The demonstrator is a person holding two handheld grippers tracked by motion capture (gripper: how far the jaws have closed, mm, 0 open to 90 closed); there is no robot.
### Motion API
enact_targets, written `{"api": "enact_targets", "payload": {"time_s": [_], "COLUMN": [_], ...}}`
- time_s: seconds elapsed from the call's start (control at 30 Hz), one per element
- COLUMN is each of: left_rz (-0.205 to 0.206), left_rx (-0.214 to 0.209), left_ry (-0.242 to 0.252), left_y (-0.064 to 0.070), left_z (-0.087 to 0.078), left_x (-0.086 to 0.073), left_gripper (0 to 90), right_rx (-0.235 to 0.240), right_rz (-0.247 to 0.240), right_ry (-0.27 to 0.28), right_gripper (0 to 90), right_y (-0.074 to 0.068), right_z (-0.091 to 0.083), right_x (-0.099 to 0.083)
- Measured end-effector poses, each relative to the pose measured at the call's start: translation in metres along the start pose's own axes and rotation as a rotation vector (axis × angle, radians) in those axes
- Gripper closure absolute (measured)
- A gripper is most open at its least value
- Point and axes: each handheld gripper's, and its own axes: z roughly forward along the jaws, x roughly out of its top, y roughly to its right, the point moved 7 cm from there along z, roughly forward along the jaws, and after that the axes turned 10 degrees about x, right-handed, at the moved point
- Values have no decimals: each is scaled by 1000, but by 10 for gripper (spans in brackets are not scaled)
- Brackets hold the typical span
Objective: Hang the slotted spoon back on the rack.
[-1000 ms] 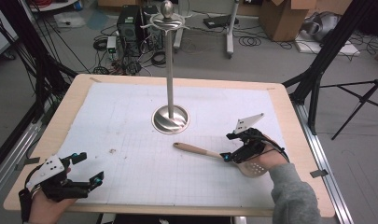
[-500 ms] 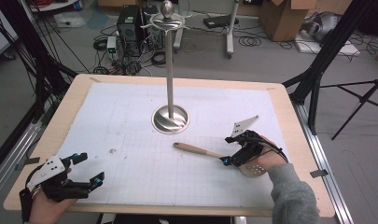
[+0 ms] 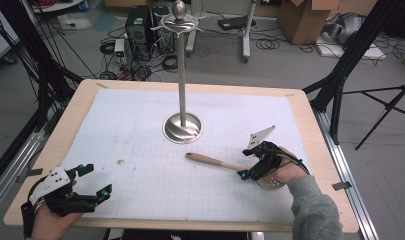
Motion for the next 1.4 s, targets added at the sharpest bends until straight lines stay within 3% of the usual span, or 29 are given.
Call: {"api": "enact_targets", "payload": {"time_s": [0.27, 0.43, 0.83, 1.03, 1.4], "left_rz": [-6, -4, -22, -23, -28], "left_rx": [2, -1, -5, -2, -2], "left_ry": [-1, -11, -7, -5, -5], "left_y": [0, -1, -4, -4, -5], "left_z": [1, 1, 1, 0, 1], "left_x": [-1, -2, -3, -3, -4], "left_gripper": [29, 29, 29, 30, 30], "right_rx": [10, -1, -3, -4, -2], "right_rz": [7, -11, -18, 11, 12], "right_ry": [-42, -91, -120, -134, -151], "right_gripper": [166, 248, 407, 487, 641], "right_y": [0, 2, 3, 3, 4], "right_z": [6, 9, 12, 13, 14], "right_x": [-3, -8, -10, -12, -13]}}
